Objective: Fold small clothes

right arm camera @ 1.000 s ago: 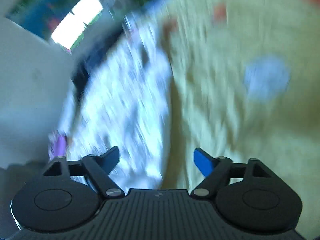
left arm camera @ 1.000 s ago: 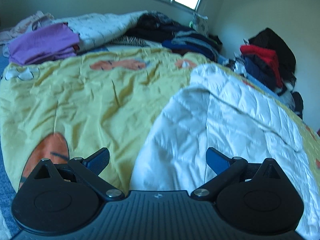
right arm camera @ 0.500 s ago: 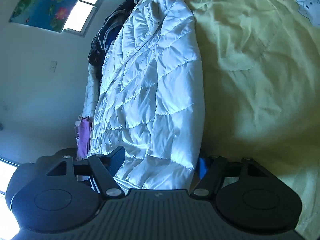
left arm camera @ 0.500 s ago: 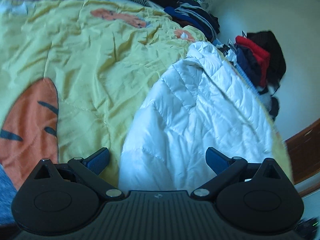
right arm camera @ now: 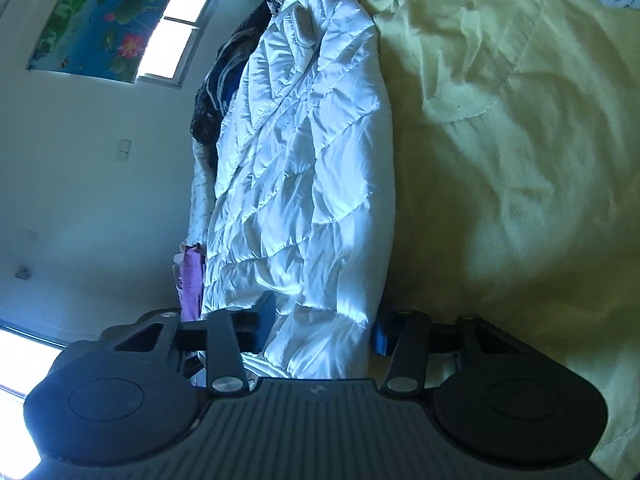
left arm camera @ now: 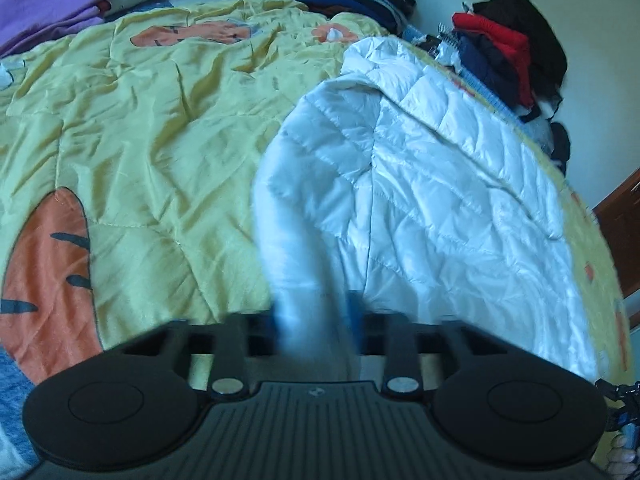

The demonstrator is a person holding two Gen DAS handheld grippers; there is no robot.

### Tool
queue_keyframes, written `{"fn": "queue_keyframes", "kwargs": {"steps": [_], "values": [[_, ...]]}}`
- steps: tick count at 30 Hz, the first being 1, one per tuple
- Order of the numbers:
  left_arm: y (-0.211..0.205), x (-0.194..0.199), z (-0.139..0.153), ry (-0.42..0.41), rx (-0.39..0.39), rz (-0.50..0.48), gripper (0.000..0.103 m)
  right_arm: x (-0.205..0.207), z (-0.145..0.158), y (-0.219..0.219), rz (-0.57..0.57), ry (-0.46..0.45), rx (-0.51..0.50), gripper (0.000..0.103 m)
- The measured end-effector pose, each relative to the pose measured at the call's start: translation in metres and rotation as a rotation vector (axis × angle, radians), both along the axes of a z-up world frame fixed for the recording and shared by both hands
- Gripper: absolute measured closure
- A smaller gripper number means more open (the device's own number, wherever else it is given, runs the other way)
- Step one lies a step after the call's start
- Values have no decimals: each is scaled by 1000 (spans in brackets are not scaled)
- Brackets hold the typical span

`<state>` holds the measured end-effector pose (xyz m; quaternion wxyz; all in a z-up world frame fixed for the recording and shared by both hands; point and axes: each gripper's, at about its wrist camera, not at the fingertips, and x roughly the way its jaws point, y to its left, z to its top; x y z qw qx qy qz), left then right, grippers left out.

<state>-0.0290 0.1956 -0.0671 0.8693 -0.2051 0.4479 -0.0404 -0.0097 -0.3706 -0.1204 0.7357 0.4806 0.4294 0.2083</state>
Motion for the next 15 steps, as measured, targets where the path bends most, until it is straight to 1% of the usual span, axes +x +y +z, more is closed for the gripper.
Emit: {"fn": "queue_keyframes", "kwargs": {"steps": [1,2,4,6,8,10,11,12,15], "values": [[0,0,0,6,6,4,90,0,-2,1,6,4,6,87],[0,1,1,9,9,2,91,-1,-3,3,9,0,0,91],[-2,-1,6,1,16,-9,95,-3,1,7,14,-33,-41,92],[-5,-4,13,-11,-3,-33,95,-4,9,6,16,-59,-39,93],[-6,-10,22,-24,-44,-55,95,-5,23,-1,5,-104,-45,94],[-8,-15,27,-22,-108,-87,95,-8,38,-10,-4,-137,-65,94],[-12,-18,27,-18,-121,-108,95,-10,44,-15,-8,-145,-78,94],[-16,-20,27,-15,-116,-129,95,-13,49,-21,-14,-150,-98,94],[-24,-23,12,39,-106,-156,95,-23,48,-36,-29,-121,-116,94]]}}
